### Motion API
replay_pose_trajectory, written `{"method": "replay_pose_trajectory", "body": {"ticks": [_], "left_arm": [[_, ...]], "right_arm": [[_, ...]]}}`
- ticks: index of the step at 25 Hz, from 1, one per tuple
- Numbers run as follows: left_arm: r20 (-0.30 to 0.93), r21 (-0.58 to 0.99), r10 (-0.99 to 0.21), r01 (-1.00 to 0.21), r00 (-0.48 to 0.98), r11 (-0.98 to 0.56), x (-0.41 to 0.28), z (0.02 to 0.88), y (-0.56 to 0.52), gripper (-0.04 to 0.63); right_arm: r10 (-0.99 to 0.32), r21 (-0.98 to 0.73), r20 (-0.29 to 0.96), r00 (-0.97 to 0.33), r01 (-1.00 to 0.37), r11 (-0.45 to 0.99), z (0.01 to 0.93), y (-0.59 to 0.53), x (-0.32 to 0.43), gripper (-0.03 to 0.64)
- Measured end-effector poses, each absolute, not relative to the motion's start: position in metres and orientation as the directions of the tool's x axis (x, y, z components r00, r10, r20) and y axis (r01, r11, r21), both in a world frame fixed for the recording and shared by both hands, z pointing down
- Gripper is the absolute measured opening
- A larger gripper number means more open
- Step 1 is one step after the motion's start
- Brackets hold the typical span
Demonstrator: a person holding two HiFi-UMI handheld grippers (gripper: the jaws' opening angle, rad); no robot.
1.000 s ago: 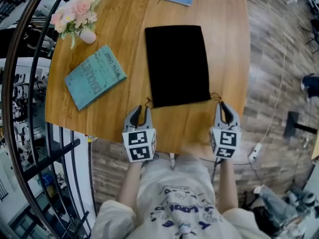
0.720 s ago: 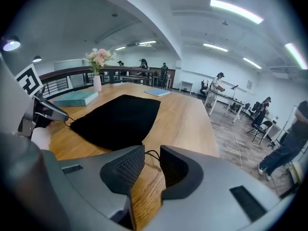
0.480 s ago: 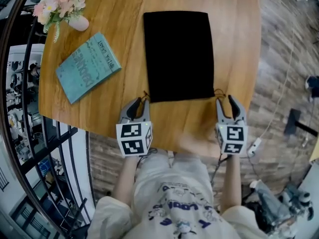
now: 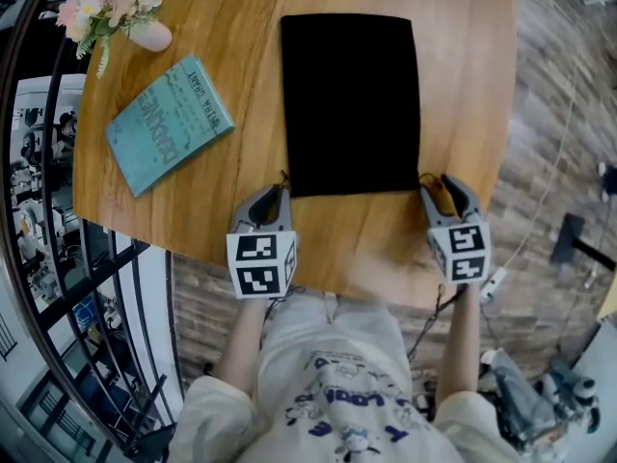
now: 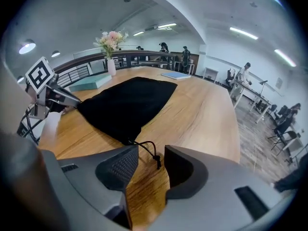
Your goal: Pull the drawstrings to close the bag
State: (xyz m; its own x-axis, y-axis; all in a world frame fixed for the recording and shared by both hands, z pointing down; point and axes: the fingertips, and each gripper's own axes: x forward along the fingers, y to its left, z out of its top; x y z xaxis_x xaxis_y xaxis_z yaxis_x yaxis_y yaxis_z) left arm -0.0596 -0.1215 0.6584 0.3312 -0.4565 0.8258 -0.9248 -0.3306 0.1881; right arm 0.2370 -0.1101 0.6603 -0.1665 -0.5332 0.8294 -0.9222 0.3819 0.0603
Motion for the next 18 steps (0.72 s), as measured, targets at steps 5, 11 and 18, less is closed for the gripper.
{"method": "replay_pose_trajectory", "body": {"ticks": [5, 11, 18], "left_arm": [[0.833, 0.183, -0.439, -0.917, 0.336, -0.356, -0.056, 0.661, -0.12, 0.011], [0.833, 0.167, -0.452, -0.924, 0.319, -0.343, -0.058, 0.656, -0.123, 0.006], [0.811, 0.147, -0.507, -0.94, 0.293, -0.308, -0.064, 0.64, -0.13, 0.005]], "right_arm": [[-0.492, -0.033, 0.83, -0.263, -0.903, 0.427, 0.666, -0.104, 0.228, 0.091], [-0.49, 0.012, 0.84, -0.231, -0.897, 0.443, 0.662, -0.101, 0.222, 0.026], [-0.606, 0.089, 0.789, -0.096, -0.959, 0.268, 0.632, -0.117, 0.235, 0.023]]}}
